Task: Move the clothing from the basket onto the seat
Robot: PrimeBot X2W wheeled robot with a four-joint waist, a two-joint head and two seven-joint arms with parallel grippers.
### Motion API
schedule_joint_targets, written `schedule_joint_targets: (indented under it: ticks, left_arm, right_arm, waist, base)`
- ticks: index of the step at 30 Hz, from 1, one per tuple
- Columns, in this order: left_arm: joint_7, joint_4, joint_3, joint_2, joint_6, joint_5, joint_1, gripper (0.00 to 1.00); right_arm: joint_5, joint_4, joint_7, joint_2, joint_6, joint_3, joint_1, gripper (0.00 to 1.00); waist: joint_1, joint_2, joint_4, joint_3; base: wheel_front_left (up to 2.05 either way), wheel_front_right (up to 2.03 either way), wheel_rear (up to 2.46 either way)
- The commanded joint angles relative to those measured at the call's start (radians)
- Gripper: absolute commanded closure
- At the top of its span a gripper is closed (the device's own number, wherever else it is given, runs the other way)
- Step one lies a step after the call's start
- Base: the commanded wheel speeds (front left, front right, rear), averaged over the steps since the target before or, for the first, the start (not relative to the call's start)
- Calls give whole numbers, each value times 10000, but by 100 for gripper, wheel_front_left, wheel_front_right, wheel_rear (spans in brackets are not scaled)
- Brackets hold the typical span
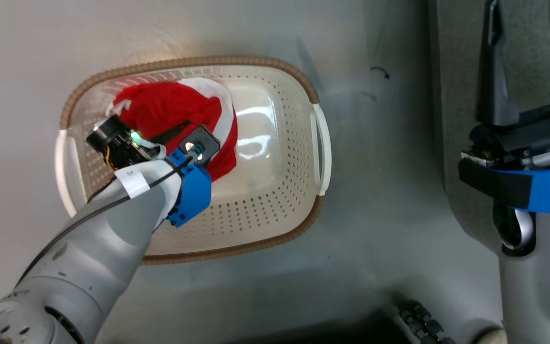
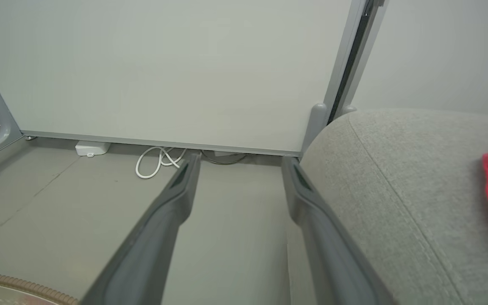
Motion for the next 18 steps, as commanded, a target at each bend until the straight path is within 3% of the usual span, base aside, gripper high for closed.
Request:
schedule_joint_targets:
  ticks: [1,18]
  left_arm:
    - [60,67,-48,77,-9,76,-267,0]
    - [1268,611,-354,365,263,1040,-1060,0]
  right_arm:
    - [-53,-131,-8,6,5,-50,-151,0]
    - [-303,-1065,-8,4,5,-109,48,0]
  waist:
    - [-2,0,-119,366]
    - [-2,0,-345,1574]
  base:
    - [0,0,0]
    - [0,0,0]
